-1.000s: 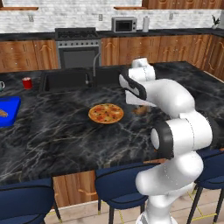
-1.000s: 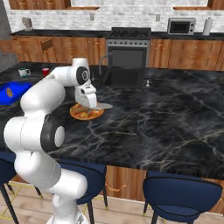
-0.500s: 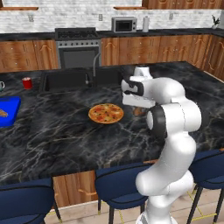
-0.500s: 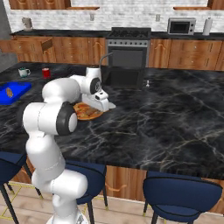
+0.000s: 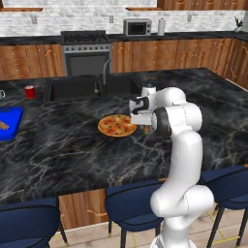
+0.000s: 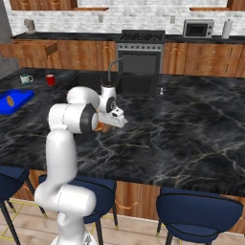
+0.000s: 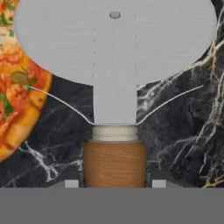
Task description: Take the pizza cutter from the drawer on the left and place it on the dining counter for cutting.
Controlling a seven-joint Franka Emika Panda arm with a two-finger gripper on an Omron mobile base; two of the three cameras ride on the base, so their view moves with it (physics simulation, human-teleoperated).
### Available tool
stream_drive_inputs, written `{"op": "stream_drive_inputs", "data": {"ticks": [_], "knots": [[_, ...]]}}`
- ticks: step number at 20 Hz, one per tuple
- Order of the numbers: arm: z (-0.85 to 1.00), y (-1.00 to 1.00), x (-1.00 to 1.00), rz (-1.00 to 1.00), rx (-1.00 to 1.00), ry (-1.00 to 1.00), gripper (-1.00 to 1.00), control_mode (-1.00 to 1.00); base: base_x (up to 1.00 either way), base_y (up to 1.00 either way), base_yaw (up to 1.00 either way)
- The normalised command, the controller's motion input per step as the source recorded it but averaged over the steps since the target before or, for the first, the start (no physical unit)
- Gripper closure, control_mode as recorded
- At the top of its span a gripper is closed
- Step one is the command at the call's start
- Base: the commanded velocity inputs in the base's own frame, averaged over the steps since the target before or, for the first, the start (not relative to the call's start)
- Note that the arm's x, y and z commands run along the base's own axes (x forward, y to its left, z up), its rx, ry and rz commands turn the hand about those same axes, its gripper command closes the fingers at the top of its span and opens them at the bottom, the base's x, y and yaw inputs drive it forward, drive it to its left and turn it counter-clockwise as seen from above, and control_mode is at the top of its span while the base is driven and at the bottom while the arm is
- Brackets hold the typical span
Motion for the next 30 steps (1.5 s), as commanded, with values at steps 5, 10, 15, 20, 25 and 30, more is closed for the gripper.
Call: {"op": "stream_drive_inputs", "data": {"ticks": [5,10,15,20,25,30], "knots": [[-0.75,0.0,0.54,0.11,0.0,0.01,1.0,-1.0,0.0,0.0,0.0],[-0.28,-0.02,0.07,0.09,0.0,0.0,1.0,-1.0,0.0,0.0,0.0],[0.0,0.0,0.0,0.0,0.0,0.0,-1.0,-1.0,0.0,0.0,0.0],[0.02,-0.07,-0.01,0.0,0.0,0.0,-1.0,-1.0,0.0,0.0,0.0],[0.58,-0.15,-0.25,0.1,0.0,-0.11,-1.0,-1.0,0.0,0.0,0.0],[0.85,0.03,-0.85,0.1,0.0,-0.2,-1.0,-1.0,0.0,0.0,0.0]]}}
